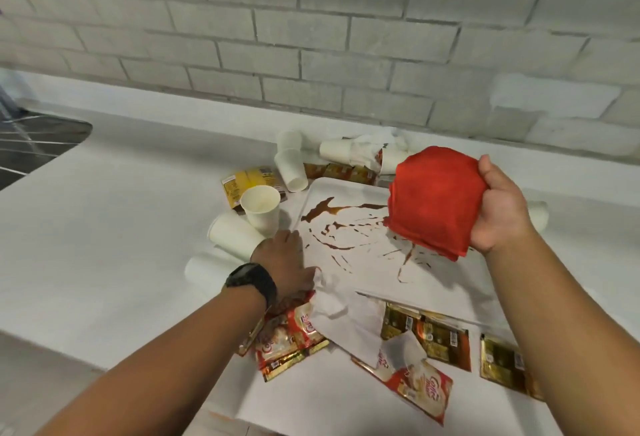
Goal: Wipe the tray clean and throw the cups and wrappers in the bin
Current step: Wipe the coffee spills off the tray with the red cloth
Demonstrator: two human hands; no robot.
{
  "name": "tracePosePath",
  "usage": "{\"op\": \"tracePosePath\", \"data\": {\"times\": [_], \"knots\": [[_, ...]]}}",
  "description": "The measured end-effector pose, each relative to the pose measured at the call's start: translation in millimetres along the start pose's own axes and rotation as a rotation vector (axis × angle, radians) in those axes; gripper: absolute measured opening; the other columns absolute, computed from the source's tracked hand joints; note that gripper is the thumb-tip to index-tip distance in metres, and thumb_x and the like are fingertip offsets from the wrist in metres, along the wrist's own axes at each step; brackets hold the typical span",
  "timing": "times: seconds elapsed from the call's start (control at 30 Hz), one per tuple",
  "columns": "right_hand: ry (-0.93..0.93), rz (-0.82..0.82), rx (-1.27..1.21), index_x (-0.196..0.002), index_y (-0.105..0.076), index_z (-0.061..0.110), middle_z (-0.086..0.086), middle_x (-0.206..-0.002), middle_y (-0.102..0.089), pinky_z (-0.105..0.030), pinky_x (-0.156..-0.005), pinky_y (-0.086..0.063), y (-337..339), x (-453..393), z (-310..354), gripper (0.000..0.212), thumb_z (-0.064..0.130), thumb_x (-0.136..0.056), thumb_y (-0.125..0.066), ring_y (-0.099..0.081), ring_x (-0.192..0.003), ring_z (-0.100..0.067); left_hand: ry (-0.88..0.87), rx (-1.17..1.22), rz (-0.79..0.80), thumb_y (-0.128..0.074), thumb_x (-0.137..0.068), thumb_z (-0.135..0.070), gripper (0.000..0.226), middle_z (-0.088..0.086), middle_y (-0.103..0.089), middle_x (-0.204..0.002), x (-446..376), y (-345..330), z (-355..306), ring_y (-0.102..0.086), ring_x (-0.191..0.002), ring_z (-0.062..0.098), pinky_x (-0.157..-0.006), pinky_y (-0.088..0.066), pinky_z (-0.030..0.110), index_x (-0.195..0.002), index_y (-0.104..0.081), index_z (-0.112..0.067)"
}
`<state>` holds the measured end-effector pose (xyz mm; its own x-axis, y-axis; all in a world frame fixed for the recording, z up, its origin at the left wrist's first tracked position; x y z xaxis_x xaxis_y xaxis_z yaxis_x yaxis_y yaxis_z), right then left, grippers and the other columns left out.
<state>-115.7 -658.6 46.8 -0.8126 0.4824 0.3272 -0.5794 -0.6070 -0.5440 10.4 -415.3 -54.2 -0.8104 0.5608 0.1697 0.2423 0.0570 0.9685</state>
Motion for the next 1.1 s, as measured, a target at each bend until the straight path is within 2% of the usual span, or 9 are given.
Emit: {"op": "tracePosePath", "data": {"times": [0.13,0.23,0.27,0.3,0.37,0.4,0.53,0.77,1.1], "knots": [[0.049,-0.135,0.561,-0.096,-0.065,0.019,-0.011,-0.094,-0.073,-0.052,-0.088,-0.050,-10.8,-22.4,-24.8,0.044,0.060,-0.089,-0.050,-0.067,-0.091,-0.034,0.008,0.032,0.052,-0.061,-0.072,-0.062,0.070,0.004,-0.051,-0.126,-3.0,-3.7,6.3,-0.056,-0.108,0.027,-0.091,-0.049,0.040,-0.121,-0.042,-0.015],[-0.097,0.042,1.055,-0.106,-0.067,0.021,-0.008,-0.095,-0.069,-0.042,-0.077,-0.049,-15.8,-34.1,-78.4,0.065,0.076,-0.082,-0.042,-0.063,-0.086,-0.027,-0.002,0.083,0.074,-0.063,-0.070,-0.061,0.072,0.003,-0.051,-0.126,-6.5,-7.2,8.1,-0.053,-0.109,0.025,-0.093,-0.045,0.038,-0.121,-0.040,-0.016],[-0.145,0.120,1.156,-0.116,-0.064,0.026,-0.008,-0.109,-0.067,-0.039,-0.082,-0.048,-15.8,-39.2,-96.6,0.063,0.075,-0.084,-0.039,-0.062,-0.095,-0.027,-0.010,0.095,0.077,-0.063,-0.071,-0.060,0.075,0.004,-0.049,-0.130,-7.6,-8.6,9.0,-0.050,-0.114,0.026,-0.098,-0.041,0.038,-0.125,-0.037,-0.015],[-0.130,0.194,1.264,-0.130,-0.056,0.032,-0.006,-0.132,-0.057,-0.040,-0.097,-0.042,-16.3,-45.1,-108.2,0.060,0.070,-0.089,-0.035,-0.055,-0.118,-0.026,-0.017,0.106,0.079,-0.062,-0.071,-0.061,0.081,0.005,-0.045,-0.135,-7.5,-9.7,8.9,-0.046,-0.120,0.027,-0.103,-0.037,0.039,-0.130,-0.034,-0.013],[0.013,0.320,1.527,-0.147,-0.032,0.036,0.005,-0.160,-0.018,-0.043,-0.119,-0.008,-22.6,-62.2,-123.4,0.059,0.062,-0.095,-0.026,-0.012,-0.148,-0.018,-0.019,0.148,0.087,-0.060,-0.071,-0.064,0.093,0.006,-0.038,-0.143,-7.9,-10.1,10.0,-0.038,-0.130,0.028,-0.110,-0.028,0.039,-0.139,-0.024,-0.011],[0.078,0.331,1.643,-0.150,-0.024,0.035,0.006,-0.161,-0.006,-0.045,-0.119,0.001,-25.4,-68.0,-127.4,0.061,0.062,-0.095,-0.025,0.001,-0.149,-0.017,-0.017,0.167,0.091,-0.060,-0.071,-0.065,0.098,0.006,-0.036,-0.145,-7.4,-10.1,10.0,-0.035,-0.133,0.028,-0.112,-0.026,0.039,-0.142,-0.020,-0.011],[0.168,0.307,1.993,-0.152,-0.003,0.036,0.004,-0.160,0.013,-0.050,-0.118,0.011,-21.8,-84.1,-149.1,0.083,0.075,-0.084,-0.031,0.017,-0.147,-0.022,-0.011,0.230,0.105,-0.060,-0.071,-0.067,0.105,0.005,-0.025,-0.151,-6.7,-14.0,13.5,-0.022,-0.140,0.027,-0.115,-0.019,0.039,-0.147,-0.010,-0.015],[0.315,0.181,2.118,-0.151,0.007,0.039,0.007,-0.159,0.019,-0.049,-0.119,0.010,-13.9,-89.3,-159.1,0.071,0.069,-0.090,-0.012,0.020,-0.146,-0.019,0.022,0.172,0.133,-0.050,-0.081,-0.066,0.106,0.004,0.007,-0.161,-4.7,-25.1,17.3,0.007,-0.148,0.024,-0.120,0.004,0.039,-0.151,0.010,-0.014],[0.177,0.071,2.108,-0.152,0.006,0.035,0.003,-0.160,0.016,-0.051,-0.118,0.008,-27.0,-130.4,-154.2,0.059,0.055,-0.098,-0.010,0.017,-0.147,-0.024,0.017,0.149,0.160,-0.049,-0.081,-0.065,0.106,0.003,0.011,-0.160,-6.3,-29.4,18.9,0.010,-0.148,0.024,-0.121,0.002,0.041,-0.150,0.012,-0.015]]}}
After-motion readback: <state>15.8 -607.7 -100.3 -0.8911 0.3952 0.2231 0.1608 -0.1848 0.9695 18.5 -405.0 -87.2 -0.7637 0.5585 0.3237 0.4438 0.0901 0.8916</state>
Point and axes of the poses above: each hand's wrist, its own x-axis away from the middle knuckle, its own y-axis out of the back of the hand, z = x × y, the point moved 7 cm from there along -x, towards the middle knuckle
